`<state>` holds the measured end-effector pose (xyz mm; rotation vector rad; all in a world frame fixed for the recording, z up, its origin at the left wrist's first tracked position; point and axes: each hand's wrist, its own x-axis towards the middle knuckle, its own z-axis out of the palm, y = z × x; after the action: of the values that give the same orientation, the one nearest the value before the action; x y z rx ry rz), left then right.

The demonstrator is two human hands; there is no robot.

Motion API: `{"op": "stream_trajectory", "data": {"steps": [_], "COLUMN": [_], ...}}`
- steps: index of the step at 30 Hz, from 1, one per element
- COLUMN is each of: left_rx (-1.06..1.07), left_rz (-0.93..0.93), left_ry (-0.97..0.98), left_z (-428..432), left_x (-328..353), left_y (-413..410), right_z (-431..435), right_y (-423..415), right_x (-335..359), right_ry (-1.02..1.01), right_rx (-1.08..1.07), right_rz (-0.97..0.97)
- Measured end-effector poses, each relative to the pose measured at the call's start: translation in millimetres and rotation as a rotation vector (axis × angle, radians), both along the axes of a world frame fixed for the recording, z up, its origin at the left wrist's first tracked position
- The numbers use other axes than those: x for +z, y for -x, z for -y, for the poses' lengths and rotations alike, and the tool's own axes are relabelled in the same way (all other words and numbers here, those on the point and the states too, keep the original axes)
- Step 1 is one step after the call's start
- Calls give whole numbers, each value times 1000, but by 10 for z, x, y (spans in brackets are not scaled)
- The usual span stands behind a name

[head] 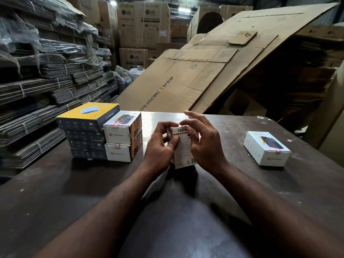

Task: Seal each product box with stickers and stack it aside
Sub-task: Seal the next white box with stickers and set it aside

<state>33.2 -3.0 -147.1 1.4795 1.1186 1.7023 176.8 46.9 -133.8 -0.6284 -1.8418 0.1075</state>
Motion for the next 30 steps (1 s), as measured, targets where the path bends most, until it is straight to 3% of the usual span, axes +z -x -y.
{"op": "stream_trajectory", "data": {"steps": [11,25,30], "left_rx": [-56,-134,-135], "left_rz": [22,40,37], "left_ry": [9,15,17], "left_z": [-6,7,-1], "left_x": [24,30,26], "left_y": [12,39,35], "right_z": [-47,-78,-106], "right_y": [-97,-201,-201], "right_x": [-55,-67,-86], "right_ry": [11,-227,-178], "right_rx": [69,39,-1], "right_rz": [-10,151,144]}}
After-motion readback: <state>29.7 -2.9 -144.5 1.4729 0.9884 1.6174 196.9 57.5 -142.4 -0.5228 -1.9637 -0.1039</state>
